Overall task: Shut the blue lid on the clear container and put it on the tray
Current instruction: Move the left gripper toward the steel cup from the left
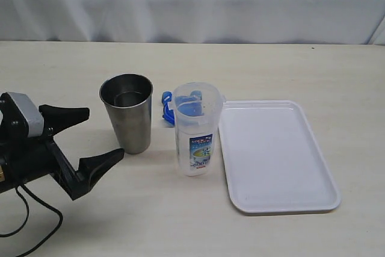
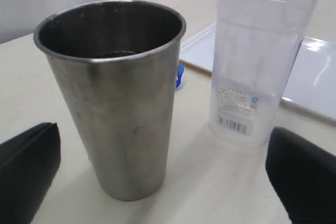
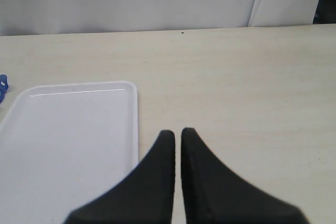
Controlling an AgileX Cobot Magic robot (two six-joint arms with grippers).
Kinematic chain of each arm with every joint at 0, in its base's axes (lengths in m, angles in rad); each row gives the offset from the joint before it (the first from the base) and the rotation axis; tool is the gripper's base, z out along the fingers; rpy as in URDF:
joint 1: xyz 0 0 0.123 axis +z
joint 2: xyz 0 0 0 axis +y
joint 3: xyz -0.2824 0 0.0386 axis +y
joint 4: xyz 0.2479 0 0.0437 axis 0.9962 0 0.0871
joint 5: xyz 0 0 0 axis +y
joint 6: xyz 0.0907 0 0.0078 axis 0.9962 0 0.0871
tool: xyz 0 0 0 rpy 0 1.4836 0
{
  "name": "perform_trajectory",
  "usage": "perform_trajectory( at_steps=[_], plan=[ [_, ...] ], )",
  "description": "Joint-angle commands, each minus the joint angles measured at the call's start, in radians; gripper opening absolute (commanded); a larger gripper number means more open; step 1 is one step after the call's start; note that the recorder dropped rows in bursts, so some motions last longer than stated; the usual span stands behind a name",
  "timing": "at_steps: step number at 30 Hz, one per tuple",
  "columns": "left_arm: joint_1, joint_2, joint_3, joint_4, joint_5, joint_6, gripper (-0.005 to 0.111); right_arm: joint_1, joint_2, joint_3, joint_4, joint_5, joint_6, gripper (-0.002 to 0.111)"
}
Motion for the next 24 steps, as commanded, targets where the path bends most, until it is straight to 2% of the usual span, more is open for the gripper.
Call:
perform_trajectory(
  at_steps=[1,5,9,13,17,24],
  plan=[
    [-0.001,0.005,-0.006,-0.01,-0.014,-0.003,0.1,-0.003,-0.005,0.001,-0.001,-0.013,0.0,0.005],
    [-0.001,0.005,-0.006,-0.047,-0.014,-0.006,0.105,-0.003,-0.005,0.001,-0.001,-0.013,0.0,0.005],
    [-0.001,0.005,-0.006,-0.1,-0.014,-0.046,0.105,-0.003,-0.005,0.001,-0.001,-0.013,0.0,0.005],
    [-0.001,0.005,-0.006,-0.078,-0.014,-0.046,0.105,-0.003,-0.005,0.001,-0.001,-0.013,0.0,0.005],
    [-0.001,0.005,-0.006,-0.144,-0.014,-0.054,0.105,-0.003,-0.005,0.001,-0.001,-0.013,0.0,0.005],
    [-0.014,0.005,-0.055,-0.096,0.003,-0.057,0.105,-0.003,-0.005,0.001,-0.001,-0.013,0.0,0.005]
  ],
)
